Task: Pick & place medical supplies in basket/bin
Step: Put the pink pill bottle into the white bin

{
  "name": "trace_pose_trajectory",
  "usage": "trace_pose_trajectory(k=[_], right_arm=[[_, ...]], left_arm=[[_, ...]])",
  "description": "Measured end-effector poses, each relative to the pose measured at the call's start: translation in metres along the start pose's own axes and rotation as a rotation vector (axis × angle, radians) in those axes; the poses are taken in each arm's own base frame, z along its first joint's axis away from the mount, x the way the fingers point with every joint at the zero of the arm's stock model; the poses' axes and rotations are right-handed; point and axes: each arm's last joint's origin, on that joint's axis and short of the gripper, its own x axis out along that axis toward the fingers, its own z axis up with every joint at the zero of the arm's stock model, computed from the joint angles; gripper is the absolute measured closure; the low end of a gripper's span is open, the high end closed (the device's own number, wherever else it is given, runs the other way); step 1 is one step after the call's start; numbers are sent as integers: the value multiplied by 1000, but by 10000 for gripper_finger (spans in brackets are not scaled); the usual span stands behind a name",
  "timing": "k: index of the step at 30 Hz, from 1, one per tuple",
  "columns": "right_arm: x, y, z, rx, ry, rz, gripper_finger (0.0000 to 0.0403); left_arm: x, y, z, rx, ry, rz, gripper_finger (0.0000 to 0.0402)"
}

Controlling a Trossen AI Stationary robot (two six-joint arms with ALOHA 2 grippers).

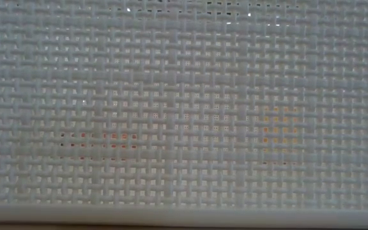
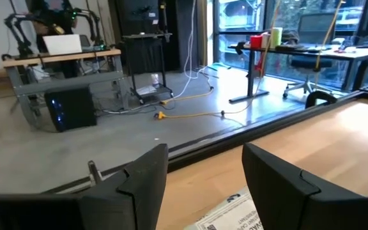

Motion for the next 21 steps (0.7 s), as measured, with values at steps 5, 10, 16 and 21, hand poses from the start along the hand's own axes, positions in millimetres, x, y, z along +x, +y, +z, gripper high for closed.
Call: trace_pose_trajectory(k=[5,10,16,21], right_arm=[[40,13,-15,-13,34,9,233],[80,22,-36,-17,77,9,233],[113,32,-51,-8,56,-6,233],[122,37,-55,-35,47,-30,233]], left_arm=[[0,0,0,3,2,-13,203],[0,-1,0,11,3,-23,203],[0,-1,0,12,4,-31,203],[0,-1,0,12,4,-32,203]])
